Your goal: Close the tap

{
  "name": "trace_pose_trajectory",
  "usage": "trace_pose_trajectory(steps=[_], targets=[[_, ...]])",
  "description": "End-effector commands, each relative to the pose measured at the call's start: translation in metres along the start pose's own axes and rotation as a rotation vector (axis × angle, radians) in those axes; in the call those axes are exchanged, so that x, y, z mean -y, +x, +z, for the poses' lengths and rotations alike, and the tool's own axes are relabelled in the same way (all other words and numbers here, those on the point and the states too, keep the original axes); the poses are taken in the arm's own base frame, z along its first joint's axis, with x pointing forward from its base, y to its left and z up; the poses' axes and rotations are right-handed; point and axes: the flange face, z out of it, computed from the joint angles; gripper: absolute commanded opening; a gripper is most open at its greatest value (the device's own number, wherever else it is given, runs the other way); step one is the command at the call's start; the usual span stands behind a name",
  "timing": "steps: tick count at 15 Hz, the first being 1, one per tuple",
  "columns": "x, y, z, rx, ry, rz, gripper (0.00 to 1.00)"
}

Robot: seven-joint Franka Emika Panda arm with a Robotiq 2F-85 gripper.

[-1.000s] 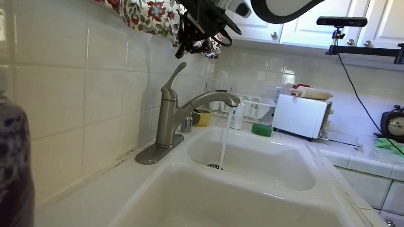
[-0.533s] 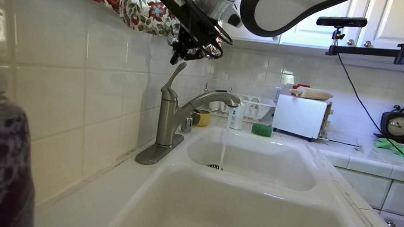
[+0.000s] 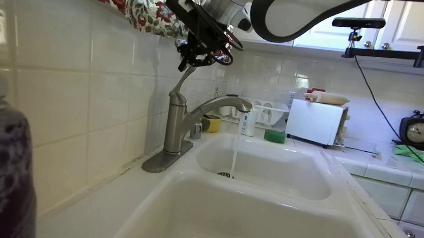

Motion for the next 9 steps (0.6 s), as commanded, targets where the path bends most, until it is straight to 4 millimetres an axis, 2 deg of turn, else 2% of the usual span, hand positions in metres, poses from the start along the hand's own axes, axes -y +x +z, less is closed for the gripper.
trace_pose_trajectory(steps=[1, 9], targets=[[-0.016, -0.004, -0.008, -0.004, -0.032, 0.033, 0.00], [-0.059, -0.003, -0.025, -0.060, -0.105, 0.036, 0.00]])
